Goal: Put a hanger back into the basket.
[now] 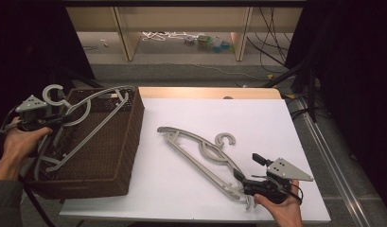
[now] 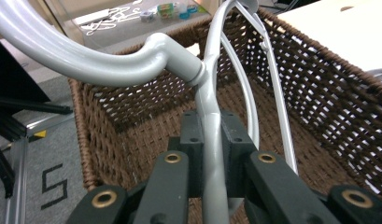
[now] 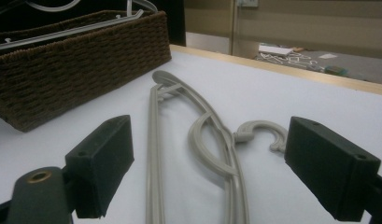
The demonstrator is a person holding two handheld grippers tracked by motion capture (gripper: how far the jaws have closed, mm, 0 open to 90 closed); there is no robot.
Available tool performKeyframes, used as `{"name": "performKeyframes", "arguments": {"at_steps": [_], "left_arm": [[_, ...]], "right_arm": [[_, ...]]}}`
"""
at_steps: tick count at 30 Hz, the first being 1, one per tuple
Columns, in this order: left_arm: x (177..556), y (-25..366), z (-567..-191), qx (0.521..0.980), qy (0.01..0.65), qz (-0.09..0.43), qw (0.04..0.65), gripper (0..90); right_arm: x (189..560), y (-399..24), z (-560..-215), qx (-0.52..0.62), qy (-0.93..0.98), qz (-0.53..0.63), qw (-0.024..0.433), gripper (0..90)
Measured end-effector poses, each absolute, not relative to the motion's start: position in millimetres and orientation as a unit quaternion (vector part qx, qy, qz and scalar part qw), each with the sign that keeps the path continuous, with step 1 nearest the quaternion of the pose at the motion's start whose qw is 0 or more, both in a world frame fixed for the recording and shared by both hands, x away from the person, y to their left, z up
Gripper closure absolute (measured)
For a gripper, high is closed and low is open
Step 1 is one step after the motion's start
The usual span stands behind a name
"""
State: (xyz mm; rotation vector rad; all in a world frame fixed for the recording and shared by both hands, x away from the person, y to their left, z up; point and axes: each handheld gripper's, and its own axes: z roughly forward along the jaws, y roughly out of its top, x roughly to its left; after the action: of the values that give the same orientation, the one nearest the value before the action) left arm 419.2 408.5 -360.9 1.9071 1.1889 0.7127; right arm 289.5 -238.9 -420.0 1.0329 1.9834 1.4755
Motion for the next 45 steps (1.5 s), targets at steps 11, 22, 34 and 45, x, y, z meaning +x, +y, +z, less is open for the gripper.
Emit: {"name": "performKeyframes", "arguments": {"at_steps": [11,22,34,45], "left_arm": [[428,404,-377,0.790,0.462,0.258,0.309,81.3],[438,389,-401,0.803,0.477,0.249,0.256,80.5],[432,398,-396,0.767,0.523,0.253,0.273,61.8],[399,364,-360,0.735,0.499,0.267,0.373,37.9]], "right_arm": [[290,-238,-421,0.375,0.721,0.538,0.223,16.4],[289,-239,-420,0.375,0.723,0.535,0.226,16.4],[289,-239,-420,0.376,0.723,0.534,0.225,16.4],[290,-238,-421,0.375,0.721,0.538,0.223,16.3]]}}
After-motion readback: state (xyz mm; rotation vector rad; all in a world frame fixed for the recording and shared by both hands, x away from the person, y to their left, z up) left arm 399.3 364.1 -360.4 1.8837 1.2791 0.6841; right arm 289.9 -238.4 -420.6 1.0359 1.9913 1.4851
